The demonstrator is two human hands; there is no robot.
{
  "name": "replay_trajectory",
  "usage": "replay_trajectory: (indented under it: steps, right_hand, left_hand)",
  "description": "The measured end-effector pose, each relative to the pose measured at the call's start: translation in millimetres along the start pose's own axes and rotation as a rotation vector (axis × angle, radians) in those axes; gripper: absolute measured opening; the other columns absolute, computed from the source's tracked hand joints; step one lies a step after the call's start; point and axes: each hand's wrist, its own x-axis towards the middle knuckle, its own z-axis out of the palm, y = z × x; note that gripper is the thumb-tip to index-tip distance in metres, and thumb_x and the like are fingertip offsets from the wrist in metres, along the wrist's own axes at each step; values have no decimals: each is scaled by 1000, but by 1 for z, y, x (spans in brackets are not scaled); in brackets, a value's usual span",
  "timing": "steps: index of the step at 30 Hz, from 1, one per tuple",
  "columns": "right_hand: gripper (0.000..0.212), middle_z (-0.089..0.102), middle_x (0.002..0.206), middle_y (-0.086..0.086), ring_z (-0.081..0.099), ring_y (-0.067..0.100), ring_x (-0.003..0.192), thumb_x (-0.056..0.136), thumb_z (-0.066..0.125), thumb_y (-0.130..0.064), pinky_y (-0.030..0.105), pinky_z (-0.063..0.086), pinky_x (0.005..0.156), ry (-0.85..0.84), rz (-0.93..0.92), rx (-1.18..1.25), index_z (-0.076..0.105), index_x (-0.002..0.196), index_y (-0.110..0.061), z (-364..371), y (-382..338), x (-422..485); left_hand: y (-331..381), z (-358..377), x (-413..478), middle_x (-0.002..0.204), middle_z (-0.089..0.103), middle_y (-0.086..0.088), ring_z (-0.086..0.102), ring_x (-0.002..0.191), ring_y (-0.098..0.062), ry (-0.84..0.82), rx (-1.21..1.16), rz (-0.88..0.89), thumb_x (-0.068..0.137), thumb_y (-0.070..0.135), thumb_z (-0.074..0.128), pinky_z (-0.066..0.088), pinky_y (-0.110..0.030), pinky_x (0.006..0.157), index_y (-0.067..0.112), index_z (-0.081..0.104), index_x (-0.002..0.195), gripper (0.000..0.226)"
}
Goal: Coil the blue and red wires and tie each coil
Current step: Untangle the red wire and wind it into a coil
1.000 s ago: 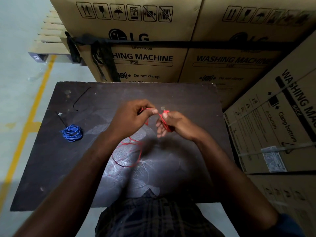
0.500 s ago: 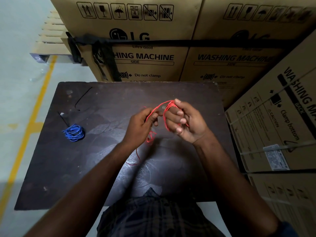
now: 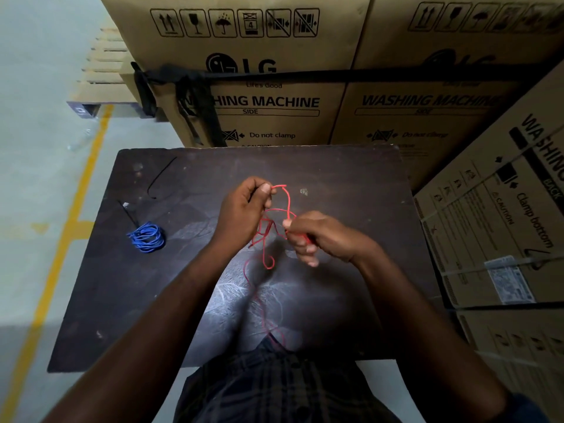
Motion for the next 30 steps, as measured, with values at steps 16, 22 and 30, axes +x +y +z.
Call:
replay_trajectory:
  steps: [16,22,30]
  right_hand:
    - [47,41,42,4,43,22,37,98,44,-36,29,37,41,754,-112,-235,43,57,-14,-25,15,20]
    - [46,32,43,-3,35,14,34,104,35,-28,24,27,42,385,-166,105,36,61,-13,-40,21,-5]
    - [62,26,40,-1,31,16,30,82,31,-73,20,25,35,256,17,312,31,55,-17,-57,23,-25]
  left_hand:
    - [10,26,-18,58,42,8,22,42,-1,-401,-277,-309,105,17,35,19,-12,38,17,52,84,27]
    - [14,44,-12,68,57,1,39,43,0,-23,-56,-108,102,13,45,34,-14,44,22,54,89,18]
    - [12,68,-22,71,64,8,57,64,-1,-22,352,211,95,12,52,46,-27,62,26,57,87,16]
